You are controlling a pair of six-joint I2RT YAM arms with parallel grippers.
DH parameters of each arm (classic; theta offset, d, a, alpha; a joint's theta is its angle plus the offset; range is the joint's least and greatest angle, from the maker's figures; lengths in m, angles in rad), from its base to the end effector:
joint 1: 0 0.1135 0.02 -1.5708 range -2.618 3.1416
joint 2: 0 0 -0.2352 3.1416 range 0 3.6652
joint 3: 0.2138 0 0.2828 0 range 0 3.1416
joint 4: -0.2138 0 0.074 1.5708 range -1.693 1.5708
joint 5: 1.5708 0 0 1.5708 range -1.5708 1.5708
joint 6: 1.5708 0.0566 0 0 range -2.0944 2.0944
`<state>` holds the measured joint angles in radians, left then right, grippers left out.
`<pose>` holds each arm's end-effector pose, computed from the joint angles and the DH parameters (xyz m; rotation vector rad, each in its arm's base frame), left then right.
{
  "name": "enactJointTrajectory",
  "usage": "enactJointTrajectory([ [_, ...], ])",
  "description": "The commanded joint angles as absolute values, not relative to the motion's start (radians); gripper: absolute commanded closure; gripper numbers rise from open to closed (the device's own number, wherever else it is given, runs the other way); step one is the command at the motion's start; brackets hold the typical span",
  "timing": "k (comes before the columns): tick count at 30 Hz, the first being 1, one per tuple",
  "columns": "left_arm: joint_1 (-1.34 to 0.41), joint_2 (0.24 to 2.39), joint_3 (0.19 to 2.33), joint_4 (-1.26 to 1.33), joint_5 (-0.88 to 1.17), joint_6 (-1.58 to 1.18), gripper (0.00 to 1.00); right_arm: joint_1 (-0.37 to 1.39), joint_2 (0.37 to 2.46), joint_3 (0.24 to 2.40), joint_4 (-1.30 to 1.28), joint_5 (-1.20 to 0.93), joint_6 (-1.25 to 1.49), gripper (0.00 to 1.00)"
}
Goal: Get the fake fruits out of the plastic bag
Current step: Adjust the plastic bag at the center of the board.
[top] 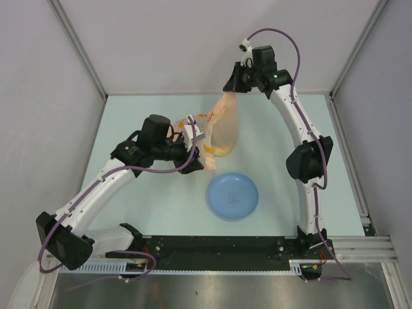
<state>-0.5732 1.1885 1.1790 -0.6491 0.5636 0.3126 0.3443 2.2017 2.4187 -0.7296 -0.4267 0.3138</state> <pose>0.2403 -0.1911 0.3145 1.2223 1.8494 -0.7699 0.4864 0.1993 0.3600 -0.3018 2.1223 0.8378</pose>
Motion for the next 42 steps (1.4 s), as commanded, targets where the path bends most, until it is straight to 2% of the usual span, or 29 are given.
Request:
enactJointTrajectory([
  [1, -0.572, 1.172, 1.198, -0.606, 0.664, 0.2, 0.5, 0.357, 2.209, 2.467, -0.706, -0.416, 0.334, 1.0],
  [3, -0.575, 1.192, 1.209, -0.604, 0.718, 0.189, 0.53, 0.359, 2.209, 2.465, -0.706, -0.42, 0.334, 1.0],
  [5, -0.581, 1.207, 1.198, -0.586, 0.735, 0.166, 0.52, 0.36, 2.218, 2.467, -0.706, -0.428, 0.336, 1.0],
  [8, -0.597, 1.235, 1.169, -0.545, 0.747, 0.13, 0.45, 0.36, 2.232, 2.485, -0.706, -0.423, 0.345, 1.0],
  [13, -0.647, 1.267, 1.144, -0.503, 0.659, 0.117, 0.48, 0.354, 2.25, 2.51, -0.703, -0.42, 0.35, 1.0],
  [14, -0.658, 1.276, 1.14, -0.486, 0.623, 0.114, 0.45, 0.354, 2.255, 2.51, -0.704, -0.42, 0.357, 1.0],
  [15, -0.688, 1.282, 1.128, -0.468, 0.577, 0.112, 0.36, 0.353, 2.258, 2.51, -0.703, -0.422, 0.362, 1.0],
  [16, -0.708, 1.288, 1.12, -0.436, 0.47, 0.11, 0.34, 0.353, 2.26, 2.511, -0.701, -0.423, 0.365, 1.0],
  [18, -0.764, 1.313, 1.105, -0.399, 0.384, 0.107, 0.31, 0.356, 2.26, 2.514, -0.699, -0.428, 0.371, 1.0],
  [19, -0.787, 1.324, 1.103, -0.365, 0.327, 0.095, 0.35, 0.357, 2.257, 2.513, -0.699, -0.428, 0.371, 1.0],
  [20, -0.805, 1.333, 1.106, -0.354, 0.236, 0.092, 0.46, 0.359, 2.255, 2.511, -0.699, -0.428, 0.373, 1.0],
  [21, -0.83, 1.354, 1.121, -0.347, 0.191, 0.091, 0.69, 0.357, 2.253, 2.513, -0.703, -0.429, 0.373, 1.0],
  [22, -0.836, 1.362, 1.133, -0.344, 0.16, 0.092, 0.79, 0.357, 2.249, 2.507, -0.701, -0.43, 0.373, 1.0],
  [23, -0.839, 1.368, 1.153, -0.342, 0.094, 0.098, 0.95, 0.357, 2.247, 2.505, -0.701, -0.43, 0.371, 1.0],
  [24, -0.839, 1.376, 1.158, -0.342, 0.06, 0.109, 1.0, 0.353, 2.246, 2.503, -0.701, -0.426, 0.368, 1.0],
  [27, -0.815, 1.381, 1.178, -0.345, -0.026, 0.181, 1.0, 0.342, 2.235, 2.49, -0.704, -0.423, 0.368, 1.0],
  [31, -0.704, 1.373, 1.245, -0.338, 0.02, 0.215, 1.0, 0.302, 2.236, 2.497, -0.695, -0.423, 0.359, 1.0],
  [34, -0.577, 1.414, 1.366, -0.315, 0.069, 0.239, 1.0, 0.269, 2.261, 2.584, -0.664, -0.414, 0.301, 1.0],
  [38, -0.418, 1.544, 1.645, -0.282, 0.176, 0.279, 1.0, 0.203, 2.347, 2.75, -0.597, -0.364, 0.221, 1.0],
  [40, -0.385, 1.621, 1.77, -0.278, 0.224, 0.293, 1.0, 0.181, 2.353, 2.757, -0.505, -0.345, 0.203, 1.0],
  [42, -0.354, 1.763, 2.012, -0.316, 0.256, 0.296, 1.0, 0.157, 2.324, 2.714, -0.36, -0.309, 0.186, 1.0],
])
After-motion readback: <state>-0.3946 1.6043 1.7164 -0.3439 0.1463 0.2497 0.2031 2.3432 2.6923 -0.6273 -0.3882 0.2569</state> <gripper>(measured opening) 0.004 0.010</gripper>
